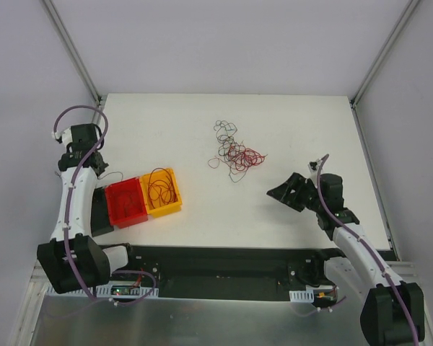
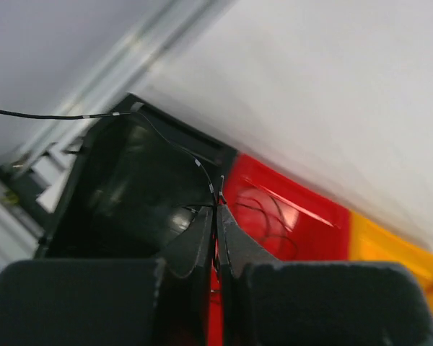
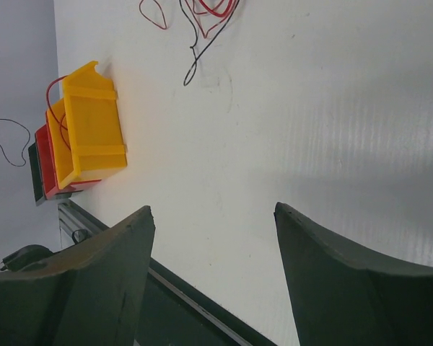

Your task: Untangle the cables

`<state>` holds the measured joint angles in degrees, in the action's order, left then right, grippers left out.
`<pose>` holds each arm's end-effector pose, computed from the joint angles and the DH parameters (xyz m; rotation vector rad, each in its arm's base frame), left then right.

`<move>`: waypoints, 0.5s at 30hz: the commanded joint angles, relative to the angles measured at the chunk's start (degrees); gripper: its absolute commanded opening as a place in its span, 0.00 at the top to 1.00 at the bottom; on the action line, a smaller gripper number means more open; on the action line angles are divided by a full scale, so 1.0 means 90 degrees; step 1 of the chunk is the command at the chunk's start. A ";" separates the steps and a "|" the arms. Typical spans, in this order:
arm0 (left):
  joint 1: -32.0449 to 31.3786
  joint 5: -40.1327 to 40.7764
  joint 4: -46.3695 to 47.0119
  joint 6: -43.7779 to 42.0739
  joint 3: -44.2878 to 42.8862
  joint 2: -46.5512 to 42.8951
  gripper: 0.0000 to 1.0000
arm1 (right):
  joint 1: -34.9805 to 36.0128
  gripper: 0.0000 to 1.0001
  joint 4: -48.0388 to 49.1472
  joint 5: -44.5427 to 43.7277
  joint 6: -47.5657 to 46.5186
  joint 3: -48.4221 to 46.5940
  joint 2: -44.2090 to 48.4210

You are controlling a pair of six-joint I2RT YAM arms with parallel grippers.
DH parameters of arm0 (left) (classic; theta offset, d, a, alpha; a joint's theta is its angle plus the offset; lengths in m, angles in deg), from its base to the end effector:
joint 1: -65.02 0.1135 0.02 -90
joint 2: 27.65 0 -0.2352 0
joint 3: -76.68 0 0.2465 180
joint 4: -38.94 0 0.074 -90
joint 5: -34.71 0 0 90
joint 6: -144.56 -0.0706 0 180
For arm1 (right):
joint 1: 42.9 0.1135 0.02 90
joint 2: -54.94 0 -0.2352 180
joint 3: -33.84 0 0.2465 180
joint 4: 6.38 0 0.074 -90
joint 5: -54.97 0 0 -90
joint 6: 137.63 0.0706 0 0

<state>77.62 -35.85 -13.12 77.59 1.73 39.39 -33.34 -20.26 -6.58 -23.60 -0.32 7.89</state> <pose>0.2616 0.0825 0.2661 -0.8624 2.1390 0.3040 0.2129 0.0700 0.1694 -0.0596 2.0875 0.8678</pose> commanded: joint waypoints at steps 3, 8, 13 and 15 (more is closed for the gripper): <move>0.0289 0.2906 -0.0009 0.0166 0.0121 0.0450 1.00 | 0.0012 0.30 0.0328 0.0374 0.0025 -0.0445 -0.0085; 0.0328 0.3445 0.0030 0.0195 0.0209 0.1025 1.00 | 0.0129 0.30 0.0328 0.0433 0.0025 -0.0543 -0.0075; 0.0328 0.2325 -0.0358 0.1012 0.0668 0.1096 1.00 | 0.0246 0.30 0.0299 0.0423 0.0015 -0.0553 0.0022; 0.0328 0.1603 -0.0827 0.1775 0.0659 0.1086 1.00 | 0.0256 0.30 0.0299 0.0423 0.0015 -0.0533 0.0052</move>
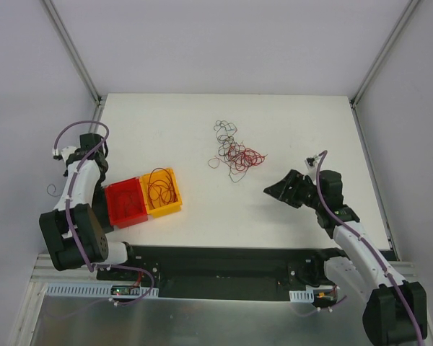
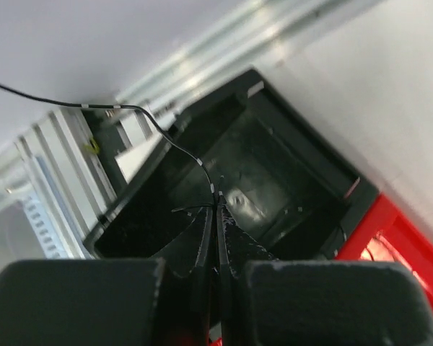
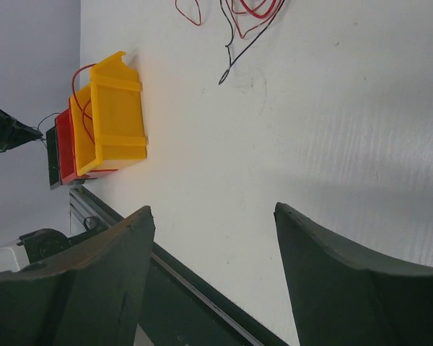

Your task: Untangle the cables

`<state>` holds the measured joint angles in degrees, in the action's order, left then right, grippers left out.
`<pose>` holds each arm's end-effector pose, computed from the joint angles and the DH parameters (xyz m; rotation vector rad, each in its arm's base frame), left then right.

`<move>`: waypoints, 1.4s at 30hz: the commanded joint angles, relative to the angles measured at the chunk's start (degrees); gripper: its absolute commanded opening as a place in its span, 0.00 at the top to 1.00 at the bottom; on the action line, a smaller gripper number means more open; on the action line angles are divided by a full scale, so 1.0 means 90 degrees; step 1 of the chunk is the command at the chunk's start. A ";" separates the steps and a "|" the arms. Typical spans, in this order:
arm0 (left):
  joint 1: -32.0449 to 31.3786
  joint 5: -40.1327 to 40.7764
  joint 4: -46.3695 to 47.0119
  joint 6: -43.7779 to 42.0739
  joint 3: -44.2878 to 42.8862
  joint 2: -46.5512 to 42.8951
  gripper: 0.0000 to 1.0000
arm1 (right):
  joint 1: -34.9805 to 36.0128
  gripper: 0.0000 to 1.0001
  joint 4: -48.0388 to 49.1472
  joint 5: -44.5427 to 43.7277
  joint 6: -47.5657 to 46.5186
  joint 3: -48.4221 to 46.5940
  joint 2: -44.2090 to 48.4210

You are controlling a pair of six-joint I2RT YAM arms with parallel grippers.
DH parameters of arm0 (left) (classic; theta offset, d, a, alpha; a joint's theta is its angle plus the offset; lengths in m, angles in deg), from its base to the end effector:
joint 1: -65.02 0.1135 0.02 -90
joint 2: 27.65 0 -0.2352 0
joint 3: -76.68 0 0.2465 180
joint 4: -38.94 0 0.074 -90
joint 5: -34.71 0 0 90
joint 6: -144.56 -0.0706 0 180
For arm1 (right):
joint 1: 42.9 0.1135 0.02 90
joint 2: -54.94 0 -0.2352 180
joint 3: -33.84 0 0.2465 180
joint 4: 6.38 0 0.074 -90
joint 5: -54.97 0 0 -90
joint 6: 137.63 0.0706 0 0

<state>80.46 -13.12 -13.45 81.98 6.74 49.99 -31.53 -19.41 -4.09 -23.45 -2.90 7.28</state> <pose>0.2543 0.1194 0.2007 -1.1172 2.1636 0.8613 0.2150 0.0803 0.1860 -0.1354 2.0422 0.9306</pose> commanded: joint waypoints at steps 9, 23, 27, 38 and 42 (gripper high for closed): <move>-0.0007 -0.3218 -0.0160 0.0890 0.0619 0.0132 1.00 | 0.0045 0.30 0.0117 0.0166 0.0037 -0.0227 0.0188; 0.0169 -0.3973 0.0223 0.1035 0.1147 0.0483 1.00 | 0.0171 0.30 0.0047 0.0098 -0.0177 -0.0276 -0.0104; 0.0247 -0.3837 0.0174 0.1006 0.1158 0.0378 0.99 | 0.0668 0.30 0.0058 0.0029 -0.0382 -0.0587 -0.0631; 0.0228 -0.3709 0.0008 0.0743 0.0591 -0.1595 0.20 | 0.1548 0.30 0.0165 -0.0430 -0.0431 -0.1271 -0.1793; 0.0198 -0.3885 -0.0012 0.0538 0.0308 -0.1888 0.13 | 0.1841 0.31 0.0409 -0.0459 -0.0344 -0.1700 -0.2534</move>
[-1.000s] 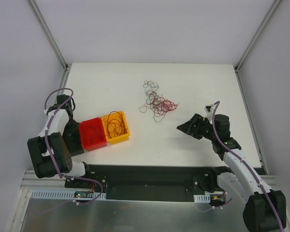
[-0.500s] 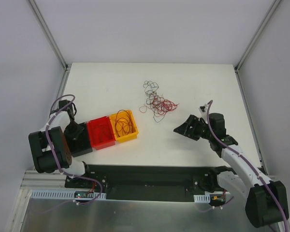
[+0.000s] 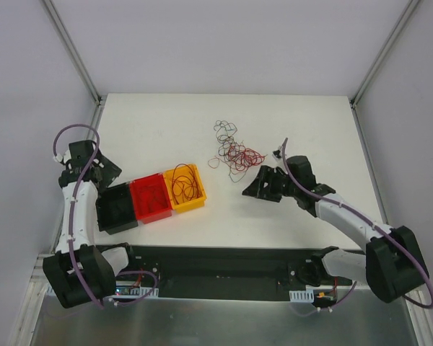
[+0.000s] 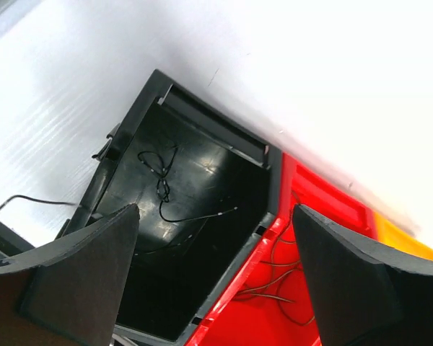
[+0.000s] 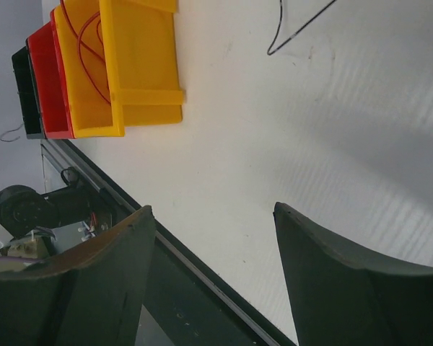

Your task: Untangle the cables

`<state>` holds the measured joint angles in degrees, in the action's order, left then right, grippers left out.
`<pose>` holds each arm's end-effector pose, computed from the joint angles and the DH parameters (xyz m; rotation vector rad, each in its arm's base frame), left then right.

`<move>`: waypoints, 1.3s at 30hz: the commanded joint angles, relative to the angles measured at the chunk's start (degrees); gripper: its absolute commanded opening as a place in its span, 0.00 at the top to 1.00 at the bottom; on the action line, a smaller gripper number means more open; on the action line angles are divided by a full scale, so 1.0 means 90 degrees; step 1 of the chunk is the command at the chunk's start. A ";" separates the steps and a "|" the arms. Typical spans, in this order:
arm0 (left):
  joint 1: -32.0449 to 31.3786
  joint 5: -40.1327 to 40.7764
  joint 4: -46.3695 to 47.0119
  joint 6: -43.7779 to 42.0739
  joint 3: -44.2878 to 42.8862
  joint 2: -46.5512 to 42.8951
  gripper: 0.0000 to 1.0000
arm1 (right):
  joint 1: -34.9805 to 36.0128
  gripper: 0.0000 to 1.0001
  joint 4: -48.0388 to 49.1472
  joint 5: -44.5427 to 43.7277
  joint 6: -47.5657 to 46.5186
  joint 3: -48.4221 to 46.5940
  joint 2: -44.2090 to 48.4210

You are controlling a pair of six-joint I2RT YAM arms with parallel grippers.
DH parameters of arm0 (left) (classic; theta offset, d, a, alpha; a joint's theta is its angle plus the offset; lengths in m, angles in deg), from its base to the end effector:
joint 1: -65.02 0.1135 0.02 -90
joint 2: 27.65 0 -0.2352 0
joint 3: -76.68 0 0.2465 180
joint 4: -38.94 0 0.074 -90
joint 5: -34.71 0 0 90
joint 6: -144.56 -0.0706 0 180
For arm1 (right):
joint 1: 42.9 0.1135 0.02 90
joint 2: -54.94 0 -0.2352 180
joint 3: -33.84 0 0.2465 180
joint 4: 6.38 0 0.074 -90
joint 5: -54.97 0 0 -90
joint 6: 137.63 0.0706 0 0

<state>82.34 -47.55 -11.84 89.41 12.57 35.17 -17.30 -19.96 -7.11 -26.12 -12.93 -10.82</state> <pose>0.2382 0.0843 0.2188 -1.1199 2.1499 0.0257 0.2305 0.1471 0.1743 -0.3800 2.2001 0.9884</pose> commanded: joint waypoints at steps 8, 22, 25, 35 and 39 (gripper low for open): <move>-0.0079 -0.0355 -0.0152 -0.0259 -0.0107 -0.0692 0.11 | 0.1226 0.33 0.0851 -0.0290 0.0343 -0.1416 -0.1697; 0.1481 0.2235 -0.2650 0.2161 0.0255 -0.1825 0.01 | 0.1432 0.33 0.0636 0.0071 0.0178 -0.1124 -0.1493; 0.2077 0.2185 -0.2741 0.2222 0.0313 -0.1883 0.01 | 0.1432 0.33 0.0646 0.0110 0.0138 -0.1075 -0.1405; 0.3573 0.0614 -0.2174 0.2153 0.1124 -0.1181 0.20 | 0.1228 0.33 0.0412 0.0510 -0.0223 -0.1056 -0.0946; 0.3641 0.1100 -0.2154 0.2299 0.1134 -0.1238 0.23 | 0.0945 0.32 0.0431 0.0677 -0.0242 -0.0958 -0.0809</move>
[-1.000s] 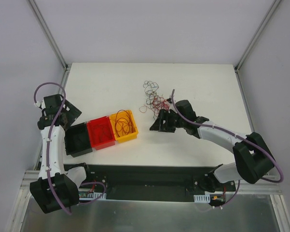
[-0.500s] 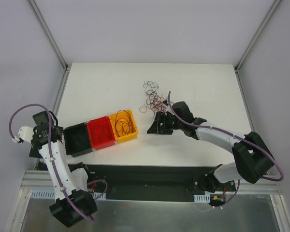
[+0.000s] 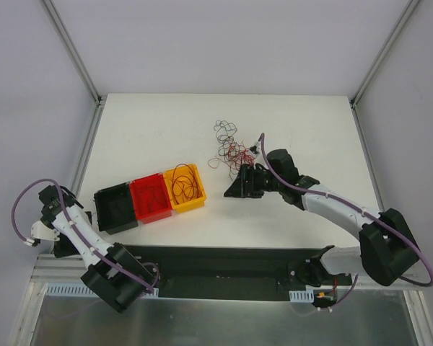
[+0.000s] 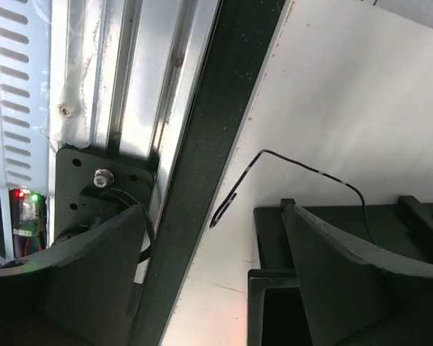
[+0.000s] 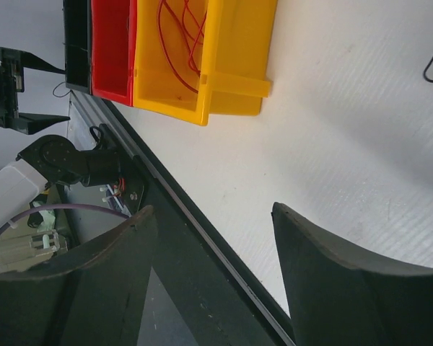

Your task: Untangle the cables

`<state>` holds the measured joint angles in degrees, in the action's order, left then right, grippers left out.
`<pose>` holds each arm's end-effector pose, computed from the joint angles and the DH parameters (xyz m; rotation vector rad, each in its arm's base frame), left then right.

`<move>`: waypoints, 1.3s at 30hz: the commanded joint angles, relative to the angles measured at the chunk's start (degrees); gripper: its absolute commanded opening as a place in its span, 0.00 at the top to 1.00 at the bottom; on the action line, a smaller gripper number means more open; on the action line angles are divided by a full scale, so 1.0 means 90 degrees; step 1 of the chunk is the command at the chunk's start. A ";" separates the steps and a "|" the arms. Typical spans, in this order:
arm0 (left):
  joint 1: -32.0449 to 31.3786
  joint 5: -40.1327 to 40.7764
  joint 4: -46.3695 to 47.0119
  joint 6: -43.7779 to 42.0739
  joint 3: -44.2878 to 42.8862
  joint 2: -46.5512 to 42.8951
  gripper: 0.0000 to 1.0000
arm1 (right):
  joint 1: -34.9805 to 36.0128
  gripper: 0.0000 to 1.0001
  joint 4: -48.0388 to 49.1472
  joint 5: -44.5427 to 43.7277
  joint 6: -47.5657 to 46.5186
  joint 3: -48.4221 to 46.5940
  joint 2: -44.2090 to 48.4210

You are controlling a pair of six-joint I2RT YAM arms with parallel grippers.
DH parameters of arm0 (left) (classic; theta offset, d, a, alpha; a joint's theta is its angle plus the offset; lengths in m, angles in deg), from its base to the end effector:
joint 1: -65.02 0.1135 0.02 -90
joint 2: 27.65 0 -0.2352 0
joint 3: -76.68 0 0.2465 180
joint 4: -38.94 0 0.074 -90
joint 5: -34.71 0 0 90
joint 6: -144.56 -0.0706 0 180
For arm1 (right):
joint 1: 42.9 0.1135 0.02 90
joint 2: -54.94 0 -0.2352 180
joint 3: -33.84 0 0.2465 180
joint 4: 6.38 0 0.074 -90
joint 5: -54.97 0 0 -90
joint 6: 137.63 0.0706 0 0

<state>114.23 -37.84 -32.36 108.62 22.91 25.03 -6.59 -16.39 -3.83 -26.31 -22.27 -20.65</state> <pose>0.0962 0.1438 0.1722 -2.2079 1.6536 0.4025 0.2288 0.2135 0.1929 -0.6404 2.1286 1.1535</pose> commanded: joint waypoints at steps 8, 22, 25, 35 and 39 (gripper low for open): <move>0.0264 0.0218 0.0722 -0.0040 0.0170 0.0249 0.51 | -0.0607 0.32 0.0094 0.0488 -0.0221 0.0391 0.0586; -0.1137 -0.0425 0.1395 -0.1055 -0.0121 -0.0989 1.00 | -0.0959 0.33 -0.0062 0.0449 -0.0221 0.0548 0.0938; -0.2320 -0.0551 0.1376 -0.1153 -0.0541 -0.0924 1.00 | -0.1017 0.33 -0.0111 0.0391 -0.0250 0.0548 0.0929; -0.3036 -0.2466 0.1883 -0.1202 -0.0230 0.0971 1.00 | -0.1008 0.33 0.0493 -0.0156 0.0218 0.0880 0.0997; -0.3036 -0.2204 0.1836 -0.1300 -0.0298 0.1469 1.00 | -0.0920 0.33 0.0738 -0.0390 0.0385 0.0938 0.1006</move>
<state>87.43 -56.79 -16.18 98.50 20.73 35.90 -15.48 -15.10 -4.46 -25.07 -14.11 -13.35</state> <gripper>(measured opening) 0.005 0.672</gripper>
